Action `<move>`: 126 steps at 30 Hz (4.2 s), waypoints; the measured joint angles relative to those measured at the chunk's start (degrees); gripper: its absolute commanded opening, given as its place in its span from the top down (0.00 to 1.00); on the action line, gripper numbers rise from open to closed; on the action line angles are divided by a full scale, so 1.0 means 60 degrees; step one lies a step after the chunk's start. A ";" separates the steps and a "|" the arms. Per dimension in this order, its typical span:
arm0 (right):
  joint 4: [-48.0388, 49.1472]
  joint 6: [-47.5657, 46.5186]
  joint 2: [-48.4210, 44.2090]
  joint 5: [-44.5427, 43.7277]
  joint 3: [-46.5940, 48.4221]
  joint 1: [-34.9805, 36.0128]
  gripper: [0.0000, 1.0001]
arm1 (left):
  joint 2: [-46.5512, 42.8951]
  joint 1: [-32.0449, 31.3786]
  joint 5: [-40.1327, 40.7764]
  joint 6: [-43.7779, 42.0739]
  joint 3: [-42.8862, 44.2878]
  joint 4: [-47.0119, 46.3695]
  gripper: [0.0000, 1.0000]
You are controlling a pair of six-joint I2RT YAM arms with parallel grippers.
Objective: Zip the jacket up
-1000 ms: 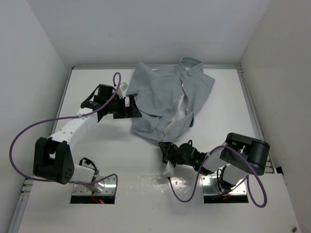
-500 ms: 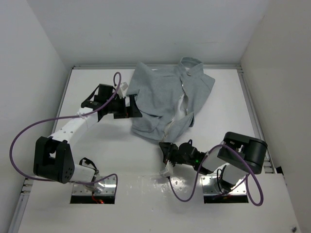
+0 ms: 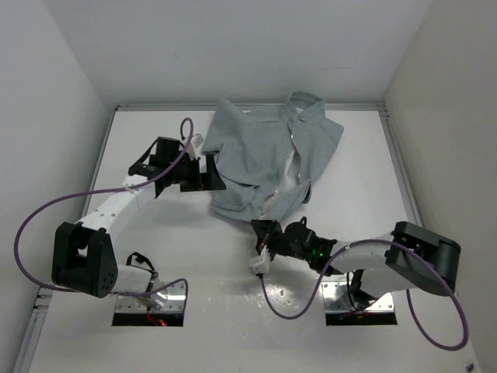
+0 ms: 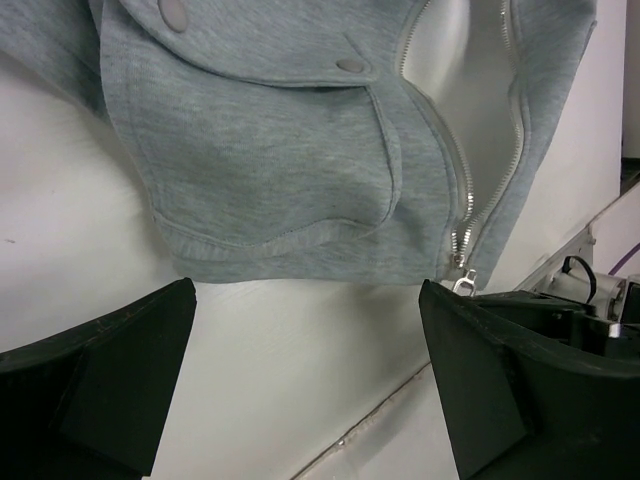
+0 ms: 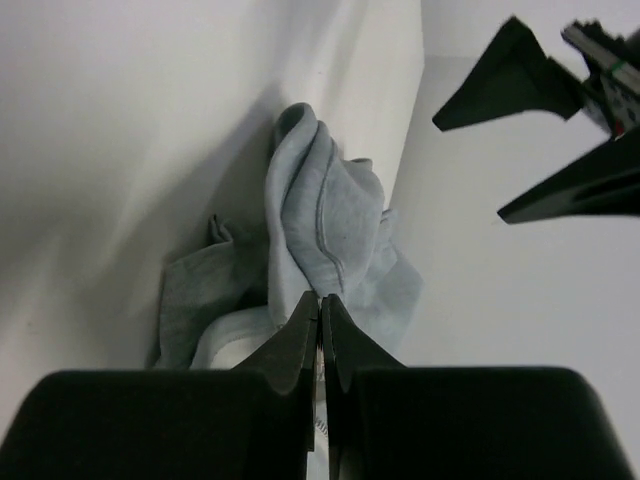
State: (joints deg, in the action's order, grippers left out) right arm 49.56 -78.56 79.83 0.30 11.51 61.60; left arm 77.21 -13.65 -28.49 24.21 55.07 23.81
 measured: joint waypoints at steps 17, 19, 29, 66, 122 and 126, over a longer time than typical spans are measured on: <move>-0.8014 0.8408 -0.1133 0.1377 0.3861 -0.2324 1.00 | -0.1945 -0.0044 -0.0721 -0.1180 -0.1723 -0.0882 0.09; -0.8459 0.9413 -0.0841 0.1796 0.4302 -0.2852 1.00 | -0.2732 -0.0164 -0.0718 -0.1468 -0.2218 -0.1279 0.12; -0.9049 1.2637 -0.0244 0.3519 0.4736 -0.4288 1.00 | -0.6328 -0.2310 0.0084 -0.5377 -0.4299 -0.2390 0.18; -0.8120 1.8662 0.0623 0.6222 0.5588 -0.6014 1.00 | -0.0568 -0.8087 0.5912 -1.0382 -0.7125 -1.2797 0.28; -0.9486 1.8659 0.3672 0.5195 0.9639 -0.9435 1.00 | -0.8517 -0.8674 0.7169 -1.0735 -0.6411 -0.5064 1.00; -1.0007 1.8411 0.4076 0.5373 1.0207 -1.0193 1.00 | -0.8655 -0.8674 0.7351 -1.0816 -0.5982 -0.4390 1.00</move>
State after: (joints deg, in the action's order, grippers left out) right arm -10.48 31.90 104.29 32.53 72.75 0.45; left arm 25.28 -65.69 15.62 -40.69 19.18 -2.52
